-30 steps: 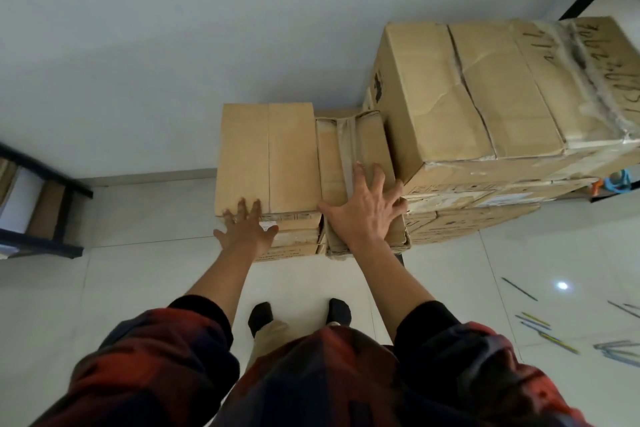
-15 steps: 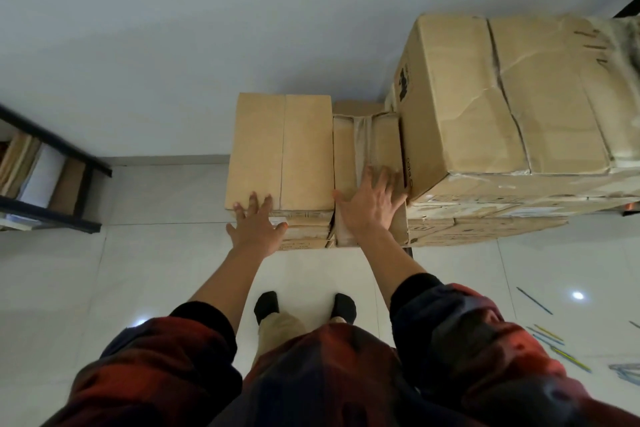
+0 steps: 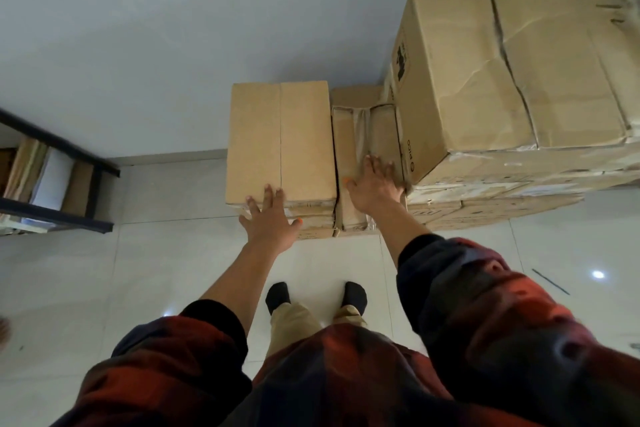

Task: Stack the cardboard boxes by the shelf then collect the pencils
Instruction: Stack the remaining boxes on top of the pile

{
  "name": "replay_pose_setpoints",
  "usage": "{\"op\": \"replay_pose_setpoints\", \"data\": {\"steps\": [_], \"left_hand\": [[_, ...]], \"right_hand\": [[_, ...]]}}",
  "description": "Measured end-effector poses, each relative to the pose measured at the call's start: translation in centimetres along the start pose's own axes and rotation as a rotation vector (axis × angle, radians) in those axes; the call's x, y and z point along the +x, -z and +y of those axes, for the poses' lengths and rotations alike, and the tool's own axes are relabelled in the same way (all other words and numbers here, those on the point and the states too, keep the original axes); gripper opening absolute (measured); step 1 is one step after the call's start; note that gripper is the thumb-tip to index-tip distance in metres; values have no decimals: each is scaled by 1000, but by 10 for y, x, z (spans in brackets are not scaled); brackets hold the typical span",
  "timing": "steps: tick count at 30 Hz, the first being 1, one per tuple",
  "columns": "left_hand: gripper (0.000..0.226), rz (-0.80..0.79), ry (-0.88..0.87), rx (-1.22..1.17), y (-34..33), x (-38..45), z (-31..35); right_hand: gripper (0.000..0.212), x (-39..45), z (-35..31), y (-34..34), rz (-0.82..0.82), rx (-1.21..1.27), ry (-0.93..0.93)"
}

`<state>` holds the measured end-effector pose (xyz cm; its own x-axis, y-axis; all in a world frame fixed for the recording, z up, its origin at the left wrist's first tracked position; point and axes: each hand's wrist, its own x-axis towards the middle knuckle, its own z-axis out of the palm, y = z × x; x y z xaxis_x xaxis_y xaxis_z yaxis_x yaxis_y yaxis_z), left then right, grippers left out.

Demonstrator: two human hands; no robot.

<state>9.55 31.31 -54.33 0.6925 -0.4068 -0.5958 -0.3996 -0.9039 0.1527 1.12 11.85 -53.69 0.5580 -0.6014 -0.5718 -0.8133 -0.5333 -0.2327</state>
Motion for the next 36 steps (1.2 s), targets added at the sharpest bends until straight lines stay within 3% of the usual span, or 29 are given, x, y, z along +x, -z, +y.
{"op": "replay_pose_setpoints", "data": {"steps": [7, 12, 17, 36], "left_hand": [[74, 38, -163, 4, -10, -7, 24], [78, 16, -296, 55, -14, -4, 39], [78, -38, -276, 55, -14, 0, 45], [80, -105, -245, 63, -7, -1, 49]], "right_hand": [[61, -41, 20, -27, 245, 65, 147], [90, -71, 55, -60, 79, -193, 265], [70, -55, 50, -46, 217, -166, 264], [78, -37, 38, -40, 258, -239, 166]]}}
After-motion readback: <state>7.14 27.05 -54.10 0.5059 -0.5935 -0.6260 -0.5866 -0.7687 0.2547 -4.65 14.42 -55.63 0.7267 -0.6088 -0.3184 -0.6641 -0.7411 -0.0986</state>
